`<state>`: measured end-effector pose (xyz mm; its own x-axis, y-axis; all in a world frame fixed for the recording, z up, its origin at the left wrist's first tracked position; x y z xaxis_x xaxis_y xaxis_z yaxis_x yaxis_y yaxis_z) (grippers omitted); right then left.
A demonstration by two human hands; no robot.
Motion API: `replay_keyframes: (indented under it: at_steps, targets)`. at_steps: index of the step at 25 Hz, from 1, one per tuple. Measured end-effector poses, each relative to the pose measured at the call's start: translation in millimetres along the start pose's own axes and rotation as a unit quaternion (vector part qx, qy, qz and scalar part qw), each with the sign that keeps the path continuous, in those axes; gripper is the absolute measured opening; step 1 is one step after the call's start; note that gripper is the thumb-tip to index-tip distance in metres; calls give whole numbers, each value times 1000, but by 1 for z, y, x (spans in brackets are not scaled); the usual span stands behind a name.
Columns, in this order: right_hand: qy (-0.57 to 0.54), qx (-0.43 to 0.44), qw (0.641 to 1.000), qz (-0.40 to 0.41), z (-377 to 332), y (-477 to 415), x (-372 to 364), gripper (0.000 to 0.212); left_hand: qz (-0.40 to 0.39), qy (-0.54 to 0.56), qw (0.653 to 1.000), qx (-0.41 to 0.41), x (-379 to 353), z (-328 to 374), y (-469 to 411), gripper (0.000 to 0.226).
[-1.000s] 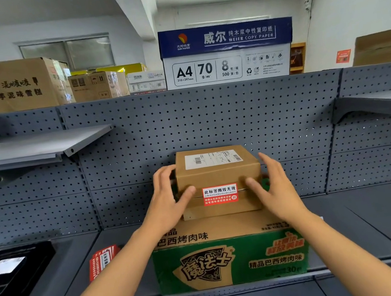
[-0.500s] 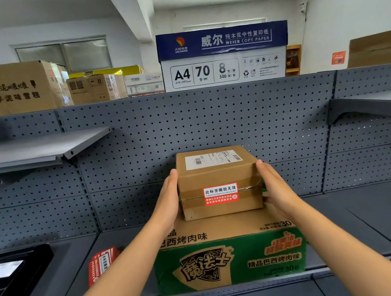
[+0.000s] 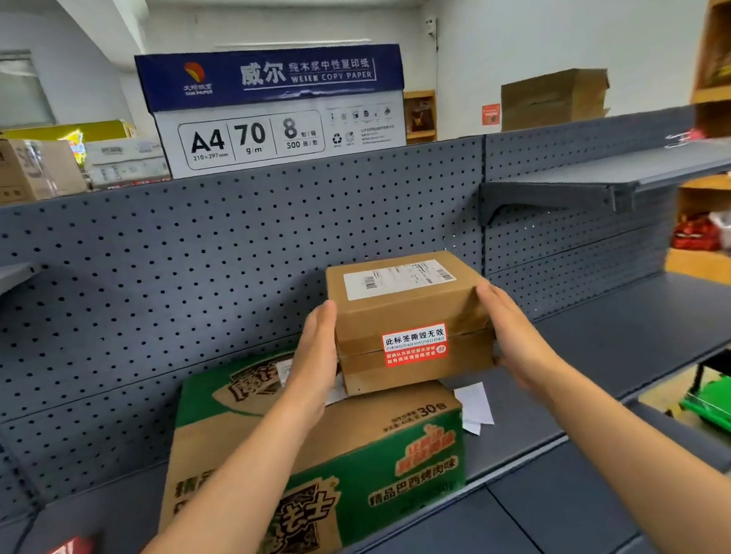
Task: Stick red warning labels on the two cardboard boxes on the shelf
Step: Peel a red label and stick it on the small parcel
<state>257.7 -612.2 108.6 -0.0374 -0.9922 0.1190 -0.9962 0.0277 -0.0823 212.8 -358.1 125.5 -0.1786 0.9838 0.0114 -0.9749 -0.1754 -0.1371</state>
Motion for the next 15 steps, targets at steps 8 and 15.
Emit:
replay_keyframes:
  at_steps: [8, 15]
  targets:
    - [-35, -62, 996, 49, 29, -36, 108, 56, -62, -63, 996, 25, -115, -6, -39, 56]
    - [-38, -95, 993, 59, 58, -72, 180, 45, -123, -104, 979, 123, -200, -26, -73, 71]
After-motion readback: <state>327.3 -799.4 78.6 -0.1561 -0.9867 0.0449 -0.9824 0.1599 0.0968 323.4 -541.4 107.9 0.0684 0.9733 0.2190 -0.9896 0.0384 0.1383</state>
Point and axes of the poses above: each hand's wrist, its own y-axis away from the middle knuckle, its own x-axis out of the back of the hand, z = x × y, the point moved 2 cm from there along -y, towards the middle knuckle, and after that the axes turned 4 degrees about y, right-handed, at the moved point
